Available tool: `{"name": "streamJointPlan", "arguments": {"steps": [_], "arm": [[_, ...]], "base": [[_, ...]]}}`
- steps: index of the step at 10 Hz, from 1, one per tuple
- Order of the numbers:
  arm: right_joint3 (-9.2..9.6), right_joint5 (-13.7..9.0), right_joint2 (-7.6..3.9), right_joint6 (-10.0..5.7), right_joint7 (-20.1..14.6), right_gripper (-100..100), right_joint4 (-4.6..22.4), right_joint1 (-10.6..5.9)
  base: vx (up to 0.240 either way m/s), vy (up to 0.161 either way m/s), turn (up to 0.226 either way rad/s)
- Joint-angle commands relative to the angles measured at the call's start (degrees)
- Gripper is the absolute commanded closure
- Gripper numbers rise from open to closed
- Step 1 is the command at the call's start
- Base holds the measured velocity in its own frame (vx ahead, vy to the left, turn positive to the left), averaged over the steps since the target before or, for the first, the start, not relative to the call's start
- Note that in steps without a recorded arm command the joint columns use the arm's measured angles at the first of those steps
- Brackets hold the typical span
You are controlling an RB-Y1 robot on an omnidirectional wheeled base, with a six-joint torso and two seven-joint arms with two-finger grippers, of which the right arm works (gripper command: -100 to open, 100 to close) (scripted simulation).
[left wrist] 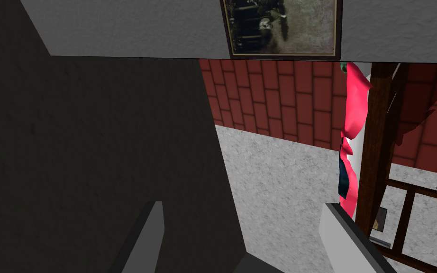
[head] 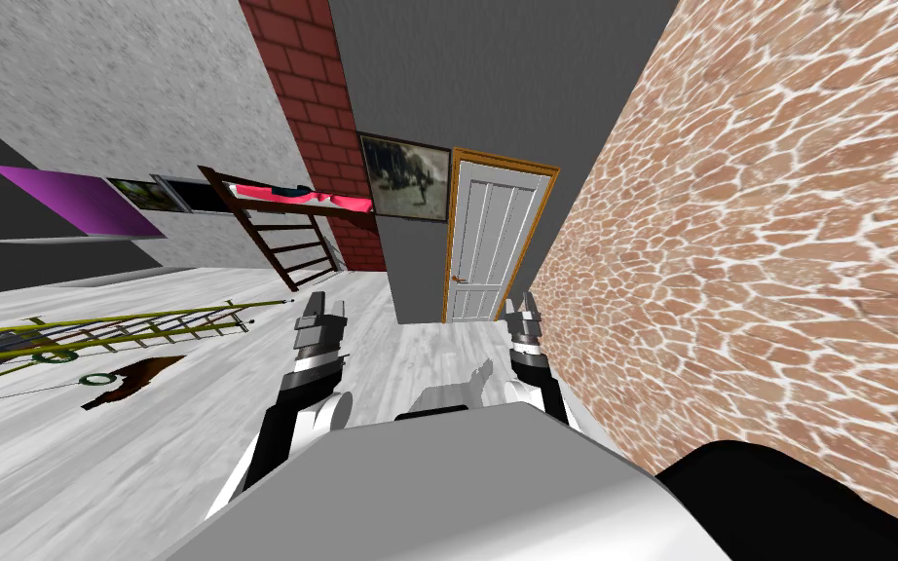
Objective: Pull the door open
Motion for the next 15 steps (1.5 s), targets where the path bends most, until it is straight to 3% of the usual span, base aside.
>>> {"name": "streamJointPlan", "arguments": {"steps": [1,6,15], "arm": [[-0.14,0.06,-0.31,-0.41,-0.11,-100,1.75,-0.74],[-0.52,0.2,-1.02,-1.49,-0.41,-100,6.42,-2.71],[-1.64,0.65,-2.75,-4.76,-1.32,-100,20.14,-8.65]], "base": [[0.024,-0.046,-0.024],[0.086,0.011,0.015],[0.092,-0.001,0.015]]}}
